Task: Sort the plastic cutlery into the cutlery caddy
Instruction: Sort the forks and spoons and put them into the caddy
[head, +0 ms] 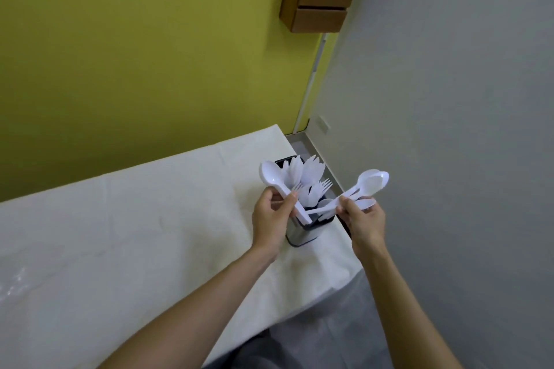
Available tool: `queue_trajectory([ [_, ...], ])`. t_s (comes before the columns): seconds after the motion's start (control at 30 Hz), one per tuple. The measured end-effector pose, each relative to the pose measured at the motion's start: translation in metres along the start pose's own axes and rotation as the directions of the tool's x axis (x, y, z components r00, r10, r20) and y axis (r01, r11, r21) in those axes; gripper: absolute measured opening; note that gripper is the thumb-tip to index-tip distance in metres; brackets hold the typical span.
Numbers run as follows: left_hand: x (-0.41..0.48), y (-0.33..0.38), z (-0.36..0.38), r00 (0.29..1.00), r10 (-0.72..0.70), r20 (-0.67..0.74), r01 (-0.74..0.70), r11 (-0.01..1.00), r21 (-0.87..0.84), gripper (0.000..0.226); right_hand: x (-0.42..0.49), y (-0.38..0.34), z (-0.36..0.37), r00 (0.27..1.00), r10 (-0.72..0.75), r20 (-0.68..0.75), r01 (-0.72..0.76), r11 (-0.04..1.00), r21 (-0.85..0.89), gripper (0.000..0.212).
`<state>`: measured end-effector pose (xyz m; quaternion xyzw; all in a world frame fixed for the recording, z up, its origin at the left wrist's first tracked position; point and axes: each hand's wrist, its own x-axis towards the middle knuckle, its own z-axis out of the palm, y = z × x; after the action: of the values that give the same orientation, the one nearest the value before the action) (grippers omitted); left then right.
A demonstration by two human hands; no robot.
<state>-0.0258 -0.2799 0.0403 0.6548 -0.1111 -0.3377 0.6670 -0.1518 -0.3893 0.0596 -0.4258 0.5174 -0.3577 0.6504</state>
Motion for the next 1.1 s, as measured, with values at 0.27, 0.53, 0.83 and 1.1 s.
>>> queue_trajectory([
  [0.27, -0.009, -0.014, 0.021, 0.977, 0.206, 0.051, -0.211, 0.914, 0.346, 0.018, 0.004, -0.01, -0.009, 0.935, -0.278, 0.221, 0.34, 0.88, -0.331, 0.011],
  [0.53, -0.003, -0.026, 0.017, 0.872, 0.376, 0.314, -0.49, 0.651, 0.58, 0.016, 0.005, -0.013, -0.012, 0.791, -0.333, 0.514, 0.609, 0.519, -0.6, 0.031],
  [0.83, -0.005, -0.03, 0.011, 0.866, 0.368, 0.34, -0.496, 0.722, 0.482, 0.041, 0.004, 0.0, -0.02, 0.716, -0.36, 0.598, 0.686, 0.519, -0.509, 0.033],
  [1.1, -0.013, -0.032, 0.009, 0.86, 0.392, 0.328, -0.509, 0.706, 0.492, 0.052, -0.002, 0.021, -0.027, 0.59, -0.51, 0.626, 0.805, 0.309, -0.507, 0.045],
])
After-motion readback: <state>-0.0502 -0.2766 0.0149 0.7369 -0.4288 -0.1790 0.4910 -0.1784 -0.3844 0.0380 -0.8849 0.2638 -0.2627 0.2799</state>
